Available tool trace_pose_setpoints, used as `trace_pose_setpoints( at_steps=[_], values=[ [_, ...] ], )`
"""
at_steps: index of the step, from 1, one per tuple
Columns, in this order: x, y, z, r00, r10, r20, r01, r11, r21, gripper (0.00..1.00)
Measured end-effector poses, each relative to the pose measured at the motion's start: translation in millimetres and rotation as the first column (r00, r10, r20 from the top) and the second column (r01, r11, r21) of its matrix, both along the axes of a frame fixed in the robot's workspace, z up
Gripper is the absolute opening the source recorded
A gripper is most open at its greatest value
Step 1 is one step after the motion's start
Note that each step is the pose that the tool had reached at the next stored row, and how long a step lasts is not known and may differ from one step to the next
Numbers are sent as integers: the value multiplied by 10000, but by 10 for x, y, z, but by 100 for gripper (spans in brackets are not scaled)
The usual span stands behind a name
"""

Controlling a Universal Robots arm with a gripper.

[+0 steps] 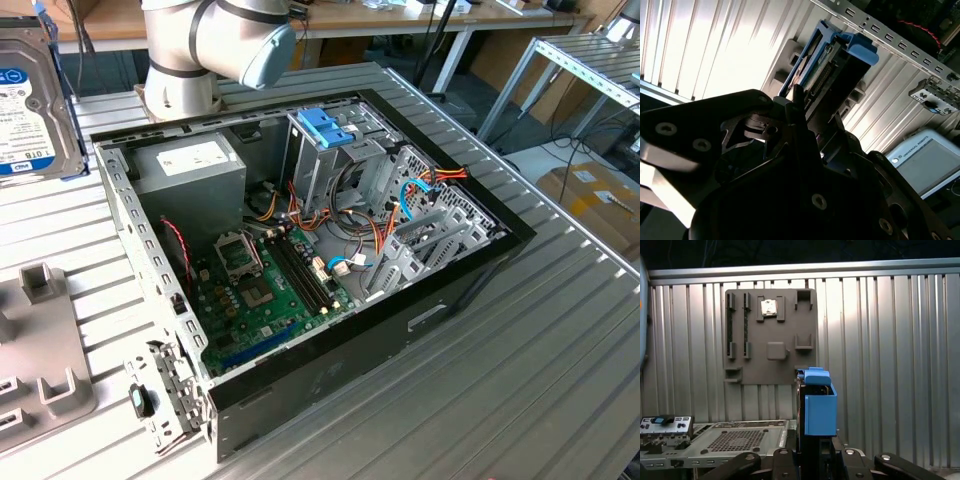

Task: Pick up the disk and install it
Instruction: 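Pick up the disk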

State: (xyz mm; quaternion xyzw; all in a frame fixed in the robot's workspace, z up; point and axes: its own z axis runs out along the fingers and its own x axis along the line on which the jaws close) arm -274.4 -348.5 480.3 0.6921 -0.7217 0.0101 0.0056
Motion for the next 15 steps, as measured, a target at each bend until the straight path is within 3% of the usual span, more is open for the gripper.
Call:
trace_pose_setpoints(
  at_steps=[15],
  values=[
    [400,1,0,10000,0,-1,0,10000,0,35]
  ],
)
